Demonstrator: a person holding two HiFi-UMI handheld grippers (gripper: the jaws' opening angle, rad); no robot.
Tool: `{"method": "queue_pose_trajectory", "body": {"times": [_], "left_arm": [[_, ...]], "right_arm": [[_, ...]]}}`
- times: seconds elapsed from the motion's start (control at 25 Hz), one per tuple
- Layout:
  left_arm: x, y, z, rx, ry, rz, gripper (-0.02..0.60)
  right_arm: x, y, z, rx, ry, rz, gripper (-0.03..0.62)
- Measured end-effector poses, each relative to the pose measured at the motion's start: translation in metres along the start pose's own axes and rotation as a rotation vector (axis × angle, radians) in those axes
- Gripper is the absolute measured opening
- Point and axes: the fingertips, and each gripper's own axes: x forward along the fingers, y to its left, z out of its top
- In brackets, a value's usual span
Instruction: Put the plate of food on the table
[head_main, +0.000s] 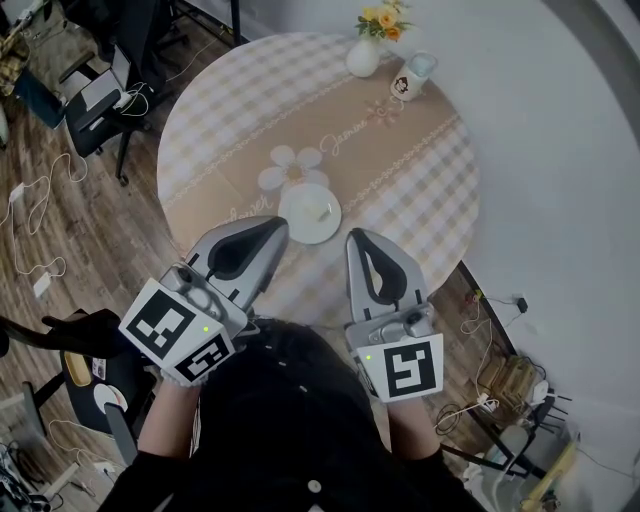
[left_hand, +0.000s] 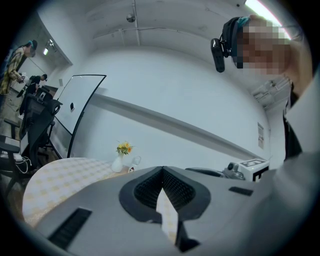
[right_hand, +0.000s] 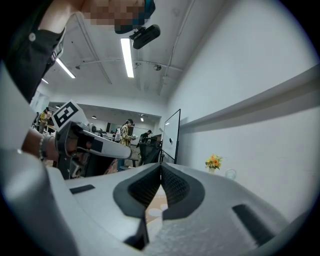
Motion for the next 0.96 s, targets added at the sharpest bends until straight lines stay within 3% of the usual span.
{"method": "queue_pose_trajectory", "body": {"times": [0.96], "left_arm": [[0.005,-0.0037,-0.0081,-0.009,0.03,-0.009,0.002]], "right_arm": [[0.0007,0.0065,-0.0086,0.024,0.036,0.017,0.002]]}}
